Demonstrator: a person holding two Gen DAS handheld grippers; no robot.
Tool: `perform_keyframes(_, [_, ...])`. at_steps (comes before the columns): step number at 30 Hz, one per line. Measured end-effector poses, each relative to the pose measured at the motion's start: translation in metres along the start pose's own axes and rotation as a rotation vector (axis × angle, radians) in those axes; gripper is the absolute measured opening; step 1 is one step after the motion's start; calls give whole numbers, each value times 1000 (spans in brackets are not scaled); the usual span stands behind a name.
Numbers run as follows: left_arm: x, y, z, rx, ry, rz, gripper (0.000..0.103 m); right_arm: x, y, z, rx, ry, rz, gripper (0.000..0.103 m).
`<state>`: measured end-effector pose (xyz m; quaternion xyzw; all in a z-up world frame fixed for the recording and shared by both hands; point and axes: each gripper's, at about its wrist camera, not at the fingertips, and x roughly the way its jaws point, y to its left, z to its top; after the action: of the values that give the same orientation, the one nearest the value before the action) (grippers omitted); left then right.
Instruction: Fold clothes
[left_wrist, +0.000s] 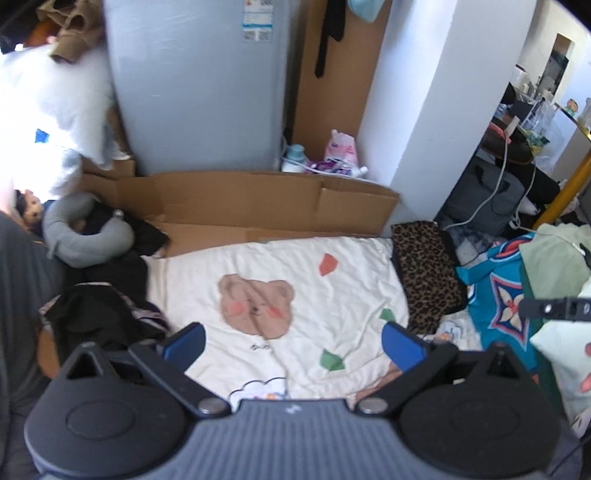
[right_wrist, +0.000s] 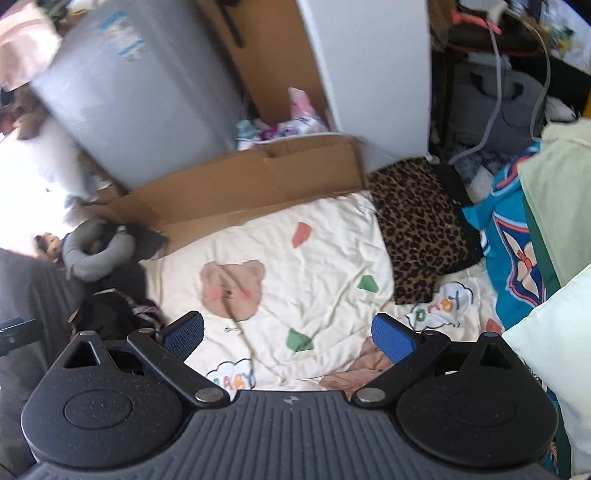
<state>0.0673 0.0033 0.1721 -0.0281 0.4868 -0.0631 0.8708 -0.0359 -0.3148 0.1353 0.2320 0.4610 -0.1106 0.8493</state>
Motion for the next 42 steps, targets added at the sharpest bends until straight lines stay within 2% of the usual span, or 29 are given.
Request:
perform_keyframes(10, [-33,44,-47,-118,-25,-14,103,-9,38,-46,-114,31,-12,100])
perform_keyframes(14, [-44,51,-60,-141,-47,15,103,-5,43,-63,-133,27,-20,100])
perform_keyframes(17, [-46,61,-70,-198,-64,14,103,-3,42,-72,-123,15,4,100])
perform_keyframes(22, [-34,77,-94,-310,-79,-8,103,3,42,-83,-105,-11,26,100])
perform_keyframes(24, [-26,80,-100,-327,-89,25,103,8,46,-87,-113,-21,23,100])
perform_keyframes(27, [-16,80,-107,-316,-108,93,103,18,49,-93,-114,-41,35,100])
perform_keyframes(31, [-1,74,-114,-310,-112,119,103,34,50,-102,-130,-47,35,100])
perform_keyframes(37, [25,62,-120,-310,-52,172,103,45,45,-112,-181,-34,16,100])
perform_keyframes(42, [32,53,-126,-325,-51,180,103,49,40,-116,-197,0,48,100])
